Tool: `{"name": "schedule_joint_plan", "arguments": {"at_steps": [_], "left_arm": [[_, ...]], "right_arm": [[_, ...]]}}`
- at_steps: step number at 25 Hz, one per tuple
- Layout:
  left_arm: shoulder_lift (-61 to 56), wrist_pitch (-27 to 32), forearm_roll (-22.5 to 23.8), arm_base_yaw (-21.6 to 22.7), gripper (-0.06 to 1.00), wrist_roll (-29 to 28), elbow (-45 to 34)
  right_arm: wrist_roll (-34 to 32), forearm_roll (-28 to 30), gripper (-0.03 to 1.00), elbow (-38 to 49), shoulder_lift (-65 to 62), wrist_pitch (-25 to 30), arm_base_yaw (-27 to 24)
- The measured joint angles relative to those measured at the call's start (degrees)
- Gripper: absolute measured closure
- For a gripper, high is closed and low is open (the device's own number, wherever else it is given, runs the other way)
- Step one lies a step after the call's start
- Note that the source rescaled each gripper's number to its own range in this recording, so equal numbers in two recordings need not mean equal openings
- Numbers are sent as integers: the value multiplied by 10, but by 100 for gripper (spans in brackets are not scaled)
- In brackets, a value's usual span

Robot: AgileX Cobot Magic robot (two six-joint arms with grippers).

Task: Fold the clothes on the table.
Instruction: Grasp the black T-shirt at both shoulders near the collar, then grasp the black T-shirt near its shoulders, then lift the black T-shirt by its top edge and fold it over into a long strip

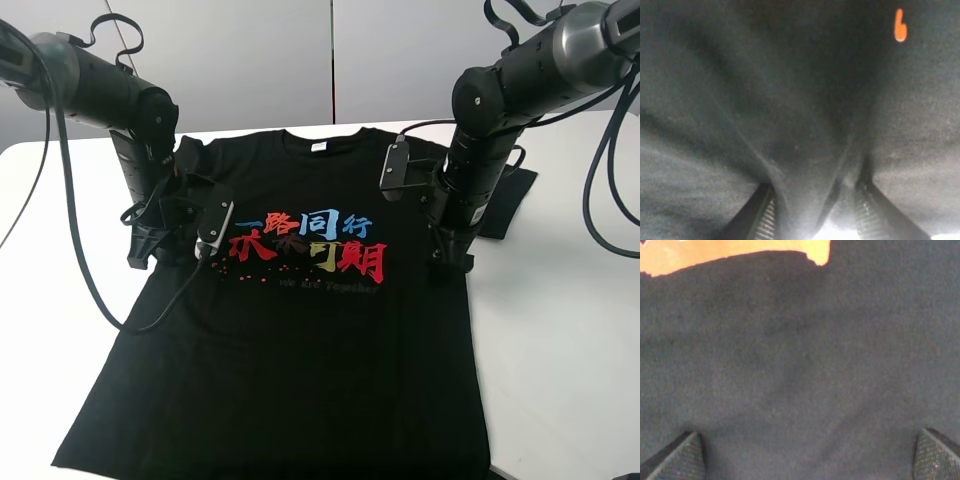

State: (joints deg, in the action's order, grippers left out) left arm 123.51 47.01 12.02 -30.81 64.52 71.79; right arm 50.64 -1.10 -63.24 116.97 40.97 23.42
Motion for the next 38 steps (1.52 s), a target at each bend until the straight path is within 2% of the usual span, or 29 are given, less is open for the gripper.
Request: {"name": "schedule_joint_plan", "arguments": {"at_steps": [14, 16, 17, 22, 24, 26, 27, 28, 30, 38], "left_arm": [[1, 0, 0, 0, 43, 0, 0], [1, 0, 0, 0, 43, 0, 0], [1, 0, 0, 0, 43, 0, 0], [1, 0, 1, 0, 43, 0, 0], [1, -1, 7, -1, 48, -17, 0], [1, 5, 21, -1, 68, -70, 0], [1, 10, 31, -1, 83, -98, 0], [1, 12, 46, -4, 89, -128, -1], [2, 12, 70, -7, 93, -161, -1], [3, 5, 107, -7, 94, -187, -1]], "right_arm": [[0, -8, 8, -5, 24, 2, 0], [0, -8, 16, -6, 24, 1, 0], [0, -8, 24, -6, 24, 1, 0], [-1, -12, 81, -6, 25, 12, 0], [-1, -14, 94, -6, 25, 19, 0], [-1, -14, 96, -6, 25, 20, 1], [-1, -14, 96, -6, 25, 20, 1], [-1, -14, 97, -6, 25, 20, 1], [-1, -15, 97, -7, 25, 20, 1], [0, -14, 97, -7, 16, 21, 1]]}}
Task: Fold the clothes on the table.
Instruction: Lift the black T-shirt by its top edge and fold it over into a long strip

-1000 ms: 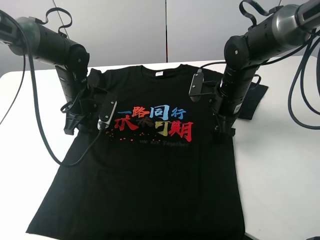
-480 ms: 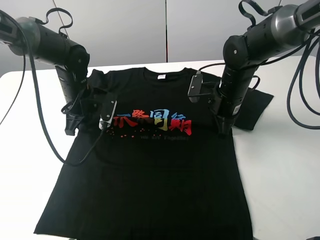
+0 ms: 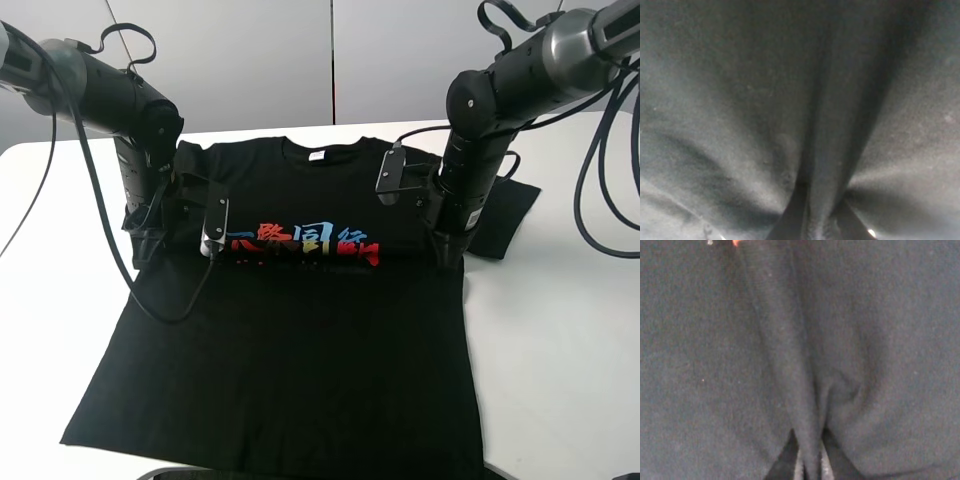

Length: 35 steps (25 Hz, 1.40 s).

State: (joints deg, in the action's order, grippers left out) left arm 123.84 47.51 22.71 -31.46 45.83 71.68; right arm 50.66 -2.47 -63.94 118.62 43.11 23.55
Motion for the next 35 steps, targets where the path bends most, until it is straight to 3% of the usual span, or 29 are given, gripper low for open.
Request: {"name": "schedule_joint_plan", "arguments": {"at_steps": [5, 7, 10, 13, 16, 18, 20, 24, 30, 33, 35], "left_arm": [[-19, -51, 6, 2, 94, -16, 0], [-23, -76, 5, 5, 94, -54, 34], [-49, -66, 8, 5, 94, -97, 132], [-83, -26, 3, 5, 94, -106, 254], [-117, 40, -19, 5, 94, -93, 362], [-142, 97, -45, 5, 94, -68, 397], [-160, 174, -83, 6, 94, -33, 401], [-176, 210, -171, 2, 94, -13, 312], [-179, 215, -206, -17, 94, 9, 20], [-178, 216, -214, -19, 94, 46, -121], [-178, 220, -221, -20, 94, 57, -164]], "right_arm": [[-14, 57, 97, -21, -20, -7, 4], [-41, 116, 97, -75, -39, 4, 4], [-70, 192, 97, -200, -67, 42, 4], [-77, 218, 97, -348, -80, 83, 4], [-78, 183, 97, -458, -90, 153, 4], [-78, 146, 97, -479, -96, 218, 3], [-78, 117, 97, -465, -96, 249, 3], [-104, 72, 97, -374, -94, 262, 3], [-72, -71, 97, -141, -92, 254, 3], [-51, -109, 97, -42, -89, 222, 3], [-50, -122, 97, 2, -89, 209, 3]]}}
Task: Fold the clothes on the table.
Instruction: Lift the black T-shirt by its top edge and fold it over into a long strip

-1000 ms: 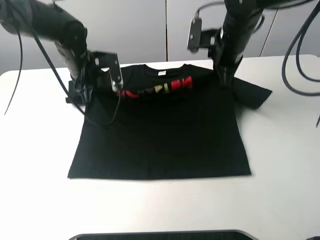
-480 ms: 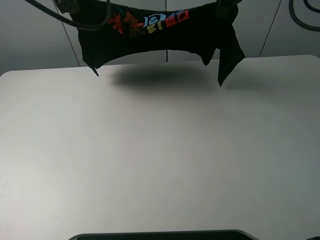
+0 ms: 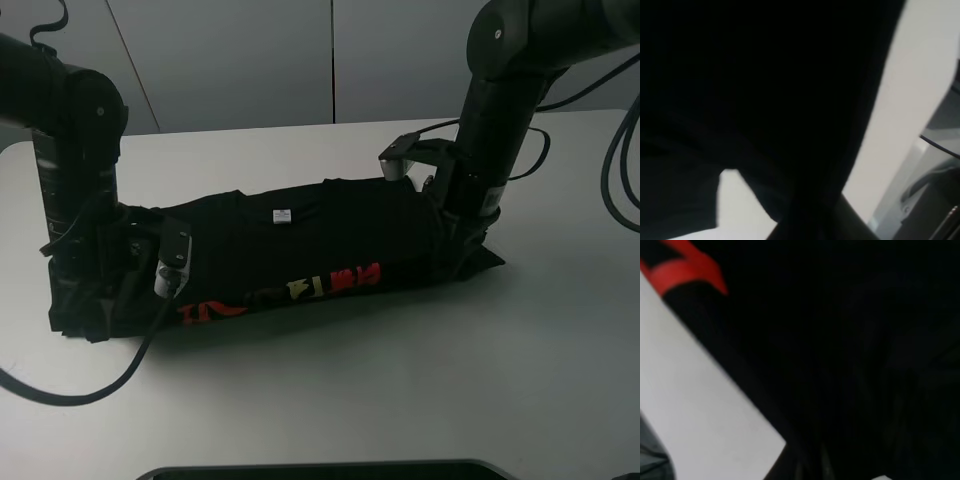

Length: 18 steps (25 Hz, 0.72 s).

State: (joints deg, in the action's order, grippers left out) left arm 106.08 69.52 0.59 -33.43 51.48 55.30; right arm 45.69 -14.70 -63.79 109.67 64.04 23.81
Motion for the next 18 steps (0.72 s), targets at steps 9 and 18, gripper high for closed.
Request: {"name": "schedule_joint_plan", "arguments": {"at_steps": [9, 18], "left_arm": [[-2, -27, 16, -2, 94, -21, 6], [-2, -138, 205, -2, 94, -141, 108]], "right_arm": [[15, -22, 97, 54, -23, -84, 0], [50, 6, 97, 1, -44, -275, 0]]}}
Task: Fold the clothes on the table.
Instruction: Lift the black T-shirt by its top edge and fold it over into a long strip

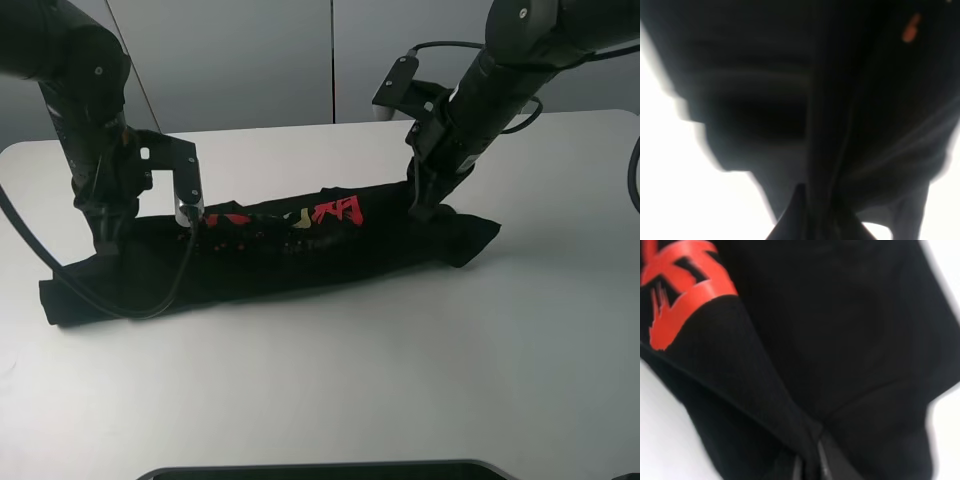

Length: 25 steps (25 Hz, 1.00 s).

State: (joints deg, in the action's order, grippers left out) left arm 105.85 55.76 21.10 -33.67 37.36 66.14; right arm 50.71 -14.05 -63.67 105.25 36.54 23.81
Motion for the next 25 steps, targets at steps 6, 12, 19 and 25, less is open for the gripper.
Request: {"name": "schedule_joint_plan", "arguments": {"at_steps": [6, 12, 19, 25], "left_arm": [[3, -82, 16, 0, 94, -10, 9], [35, -111, 27, 5, 94, -12, 9], [54, -118, 34, 42, 94, -24, 9], [54, -152, 35, 74, 94, -26, 11]], "right_arm": [[26, 17, 97, 0, 23, -107, 0], [29, 30, 97, 0, 82, -174, 0], [29, 46, 97, -16, 95, -204, -5], [29, 72, 97, -33, 95, -221, -18]]}}
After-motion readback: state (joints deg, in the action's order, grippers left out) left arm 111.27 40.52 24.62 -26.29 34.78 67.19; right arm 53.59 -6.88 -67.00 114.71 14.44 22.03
